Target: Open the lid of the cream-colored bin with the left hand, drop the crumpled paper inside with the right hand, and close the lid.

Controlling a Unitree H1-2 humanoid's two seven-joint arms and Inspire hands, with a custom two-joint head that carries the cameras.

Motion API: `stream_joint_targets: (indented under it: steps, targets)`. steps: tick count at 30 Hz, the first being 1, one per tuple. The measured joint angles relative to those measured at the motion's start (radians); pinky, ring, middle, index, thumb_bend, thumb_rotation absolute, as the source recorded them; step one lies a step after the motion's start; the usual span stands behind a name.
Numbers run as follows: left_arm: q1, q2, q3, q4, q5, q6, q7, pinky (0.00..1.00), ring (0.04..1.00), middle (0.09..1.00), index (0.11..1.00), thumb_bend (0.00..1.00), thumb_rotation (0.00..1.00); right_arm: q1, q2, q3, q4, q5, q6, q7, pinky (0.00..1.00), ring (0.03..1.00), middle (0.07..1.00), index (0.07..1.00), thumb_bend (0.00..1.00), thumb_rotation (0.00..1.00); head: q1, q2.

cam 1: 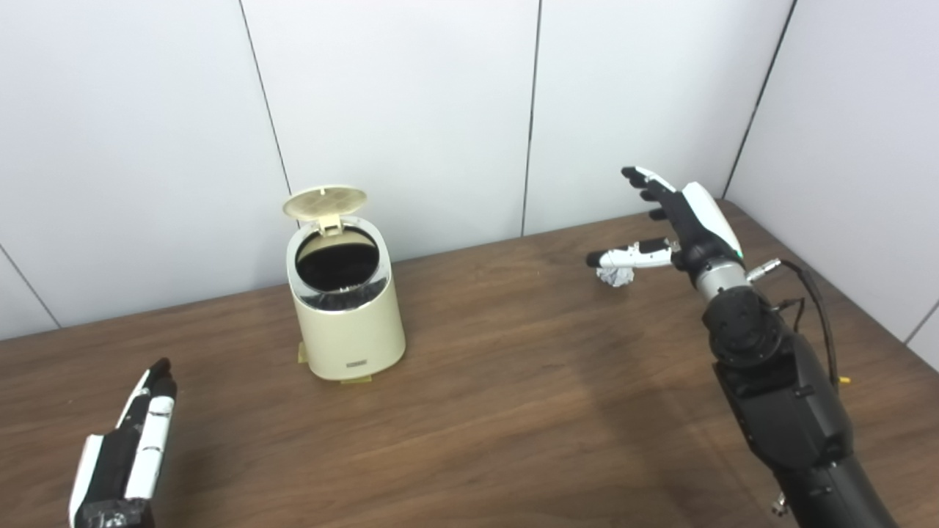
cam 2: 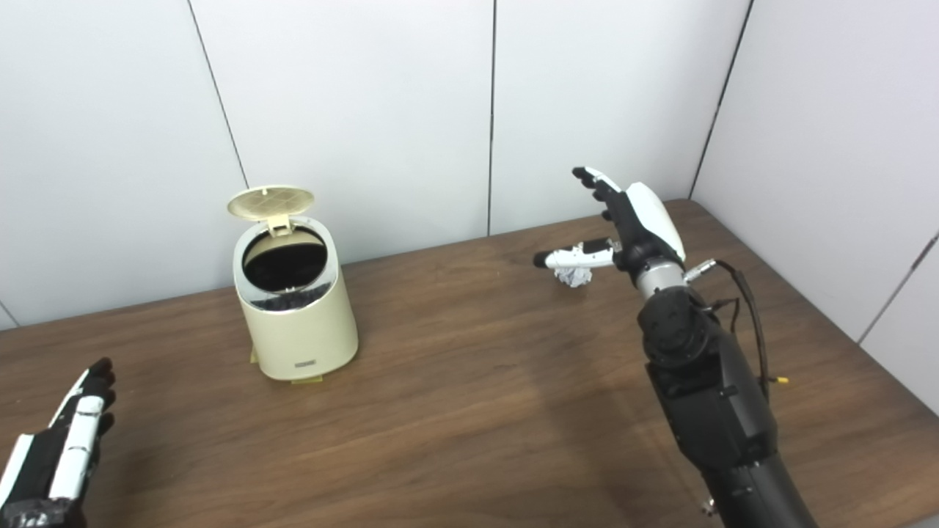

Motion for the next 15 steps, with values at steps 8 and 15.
stream_joint_targets:
  steps: [8, 15]
  targets:
    - [0.003, 0.008, -0.016, -0.037, 0.008, 0.032, 0.0, 1.0, 0.973, 0.993, 1.0, 0.42, 0.86, -0.07, -0.021, 0.086, 0.22, -0.01, -0.041, -0.004, 0.74, 0.875, 0.882, 0.857, 0.91, 0.13, 0.023, 0.011]
    - [0.004, 0.021, -0.018, -0.038, 0.011, 0.044, -0.001, 1.0, 0.971, 0.987, 1.0, 0.46, 0.83, -0.145, -0.035, 0.161, 0.392, -0.034, -0.055, -0.005, 0.72, 0.871, 0.889, 0.852, 0.91, 0.17, 0.04, 0.018]
